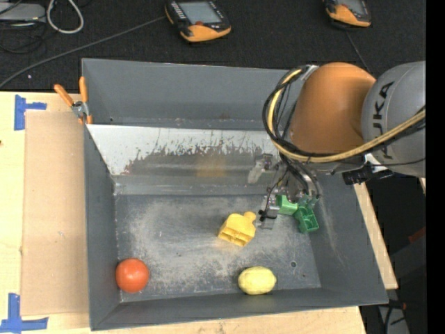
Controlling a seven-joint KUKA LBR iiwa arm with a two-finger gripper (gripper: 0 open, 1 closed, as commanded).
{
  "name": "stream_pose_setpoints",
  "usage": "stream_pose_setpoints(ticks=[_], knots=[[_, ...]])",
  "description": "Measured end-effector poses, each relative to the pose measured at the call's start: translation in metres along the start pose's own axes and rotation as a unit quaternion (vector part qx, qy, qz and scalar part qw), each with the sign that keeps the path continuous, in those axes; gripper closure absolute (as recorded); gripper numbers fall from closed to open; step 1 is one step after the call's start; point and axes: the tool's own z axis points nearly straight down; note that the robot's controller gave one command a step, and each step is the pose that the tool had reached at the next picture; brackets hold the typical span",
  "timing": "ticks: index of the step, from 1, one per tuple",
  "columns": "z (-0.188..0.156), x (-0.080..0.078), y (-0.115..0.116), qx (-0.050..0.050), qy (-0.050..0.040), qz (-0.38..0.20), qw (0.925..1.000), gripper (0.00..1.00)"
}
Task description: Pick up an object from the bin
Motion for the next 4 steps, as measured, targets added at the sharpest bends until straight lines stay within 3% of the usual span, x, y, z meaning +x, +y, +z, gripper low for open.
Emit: stream_pose_setpoints(ticks=[1, 2, 3, 4], knots=[[0.06, 0.066, 0.002, 0.0, 0.0016, 0.03, 0.9996, 0.0], [0.077, 0.023, 0.023, 0.001, -0.0026, -0.049, 0.9988, 0.0], [0.048, 0.037, 0.039, 0.001, 0.0042, 0.036, 0.9993, 0.0], [0.045, 0.031, 0.049, 0.001, 0.0041, 0.115, 0.9934, 0.0]])
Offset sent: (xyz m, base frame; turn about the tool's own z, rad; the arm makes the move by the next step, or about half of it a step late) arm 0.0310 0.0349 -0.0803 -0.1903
